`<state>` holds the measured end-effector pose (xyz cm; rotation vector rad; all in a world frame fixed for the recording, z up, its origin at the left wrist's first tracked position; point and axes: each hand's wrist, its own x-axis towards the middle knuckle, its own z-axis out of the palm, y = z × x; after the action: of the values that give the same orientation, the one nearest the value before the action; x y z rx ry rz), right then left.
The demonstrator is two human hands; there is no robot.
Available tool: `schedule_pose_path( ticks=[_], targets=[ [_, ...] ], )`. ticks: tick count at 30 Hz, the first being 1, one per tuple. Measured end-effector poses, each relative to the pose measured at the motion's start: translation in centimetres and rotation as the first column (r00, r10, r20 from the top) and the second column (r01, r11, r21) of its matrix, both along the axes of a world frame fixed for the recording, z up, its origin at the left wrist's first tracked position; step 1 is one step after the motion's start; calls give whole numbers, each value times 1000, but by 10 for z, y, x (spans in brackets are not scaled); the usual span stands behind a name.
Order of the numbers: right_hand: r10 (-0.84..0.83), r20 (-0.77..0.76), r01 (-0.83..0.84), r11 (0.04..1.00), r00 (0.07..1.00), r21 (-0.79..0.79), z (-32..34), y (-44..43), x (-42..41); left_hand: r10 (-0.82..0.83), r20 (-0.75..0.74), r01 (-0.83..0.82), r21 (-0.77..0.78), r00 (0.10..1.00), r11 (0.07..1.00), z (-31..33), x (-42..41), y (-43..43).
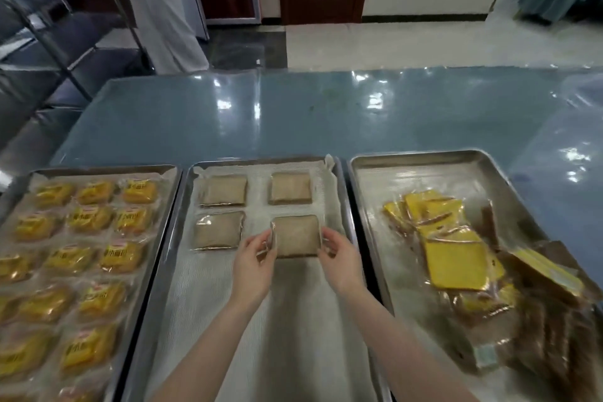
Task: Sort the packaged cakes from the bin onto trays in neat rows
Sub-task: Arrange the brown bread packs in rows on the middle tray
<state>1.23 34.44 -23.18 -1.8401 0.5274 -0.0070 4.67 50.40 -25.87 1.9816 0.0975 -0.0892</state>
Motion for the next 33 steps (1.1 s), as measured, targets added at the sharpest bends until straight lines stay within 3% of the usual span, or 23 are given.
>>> schedule_pose_path(
  ticks=[9,16,20,23,28,33],
  targets=[
    [16,-75,-25,992,997,-120,-29,13,43,-140,4,140,74,990,987,-34,44,9],
    [75,-88,-90,979,993,-183,-31,7,46,-191,-17,189,257,981,948,-38,51,3],
    [101,-64,-110,978,993,-176,-18,-4,30,-106,89,75,304,990,950,-21,39,-5],
    [77,49,-61,959,996,-276,-7,-29,-10,-108,193,63,229,975,971,-7,13,-31],
    [1,164,85,853,986,-515,8,-105,-117,-322,111,324,2,940,946,13,-69,-117],
    [-243,155,277,625,958,-730,13,-191,-216,-543,-10,543,-2,840,840,17,-143,-203]
  ],
)
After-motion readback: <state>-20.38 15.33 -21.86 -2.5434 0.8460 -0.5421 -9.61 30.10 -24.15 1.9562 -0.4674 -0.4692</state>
